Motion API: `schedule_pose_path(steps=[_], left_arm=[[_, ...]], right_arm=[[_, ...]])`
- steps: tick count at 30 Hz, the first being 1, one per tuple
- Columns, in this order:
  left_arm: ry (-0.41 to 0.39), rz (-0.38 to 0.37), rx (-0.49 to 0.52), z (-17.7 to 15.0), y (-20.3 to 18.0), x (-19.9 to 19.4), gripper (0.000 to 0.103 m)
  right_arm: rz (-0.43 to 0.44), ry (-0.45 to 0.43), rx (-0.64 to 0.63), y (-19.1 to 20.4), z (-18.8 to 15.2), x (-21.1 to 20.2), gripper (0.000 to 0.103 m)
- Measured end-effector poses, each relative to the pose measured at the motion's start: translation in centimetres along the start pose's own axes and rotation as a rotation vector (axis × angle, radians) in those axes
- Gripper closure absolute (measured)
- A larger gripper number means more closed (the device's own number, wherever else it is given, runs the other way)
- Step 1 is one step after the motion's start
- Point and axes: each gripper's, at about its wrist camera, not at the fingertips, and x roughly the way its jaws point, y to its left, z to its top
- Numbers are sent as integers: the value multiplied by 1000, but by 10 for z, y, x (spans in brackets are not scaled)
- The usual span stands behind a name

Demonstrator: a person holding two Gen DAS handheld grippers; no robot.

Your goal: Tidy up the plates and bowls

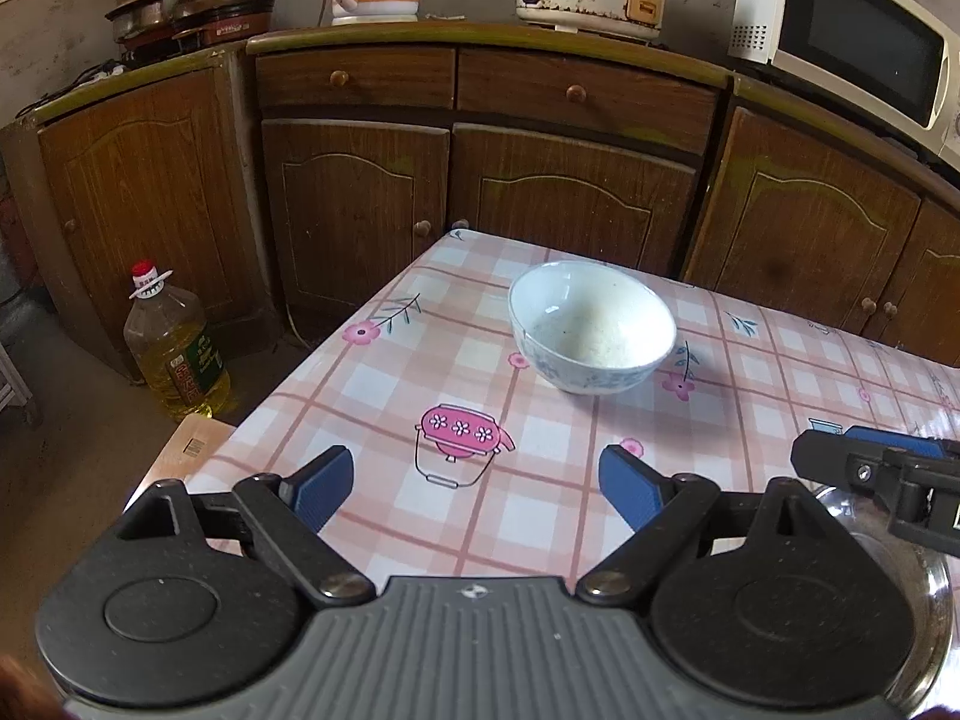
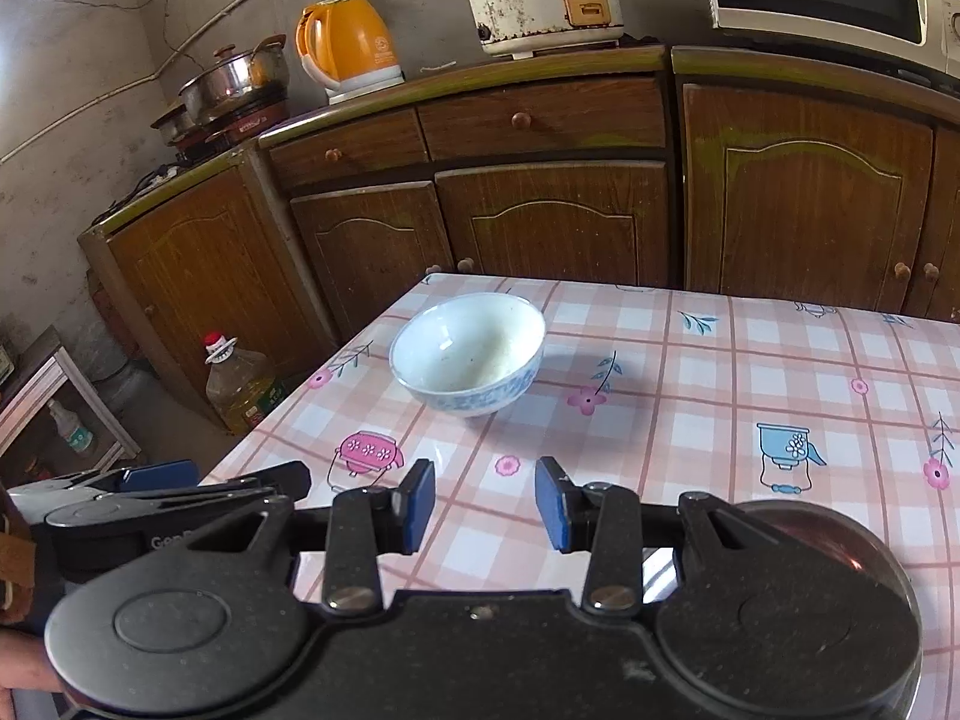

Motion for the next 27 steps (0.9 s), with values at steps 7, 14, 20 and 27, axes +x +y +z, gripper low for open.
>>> schedule_pose_path(steps=[7, 14, 20, 27], left_arm=[[3, -5, 60, 32, -1, 47, 12], [22, -33, 71, 57, -2, 92, 15], [47, -35, 23, 68, 1, 124, 21], [94, -59, -8, 68, 7, 155, 34]], right_arm=[[-21, 10, 17, -13, 31, 49, 57], [-28, 56, 50, -21, 52, 105, 57], [-32, 105, 102, -30, 61, 151, 56], [-44, 142, 113, -36, 63, 188, 56]])
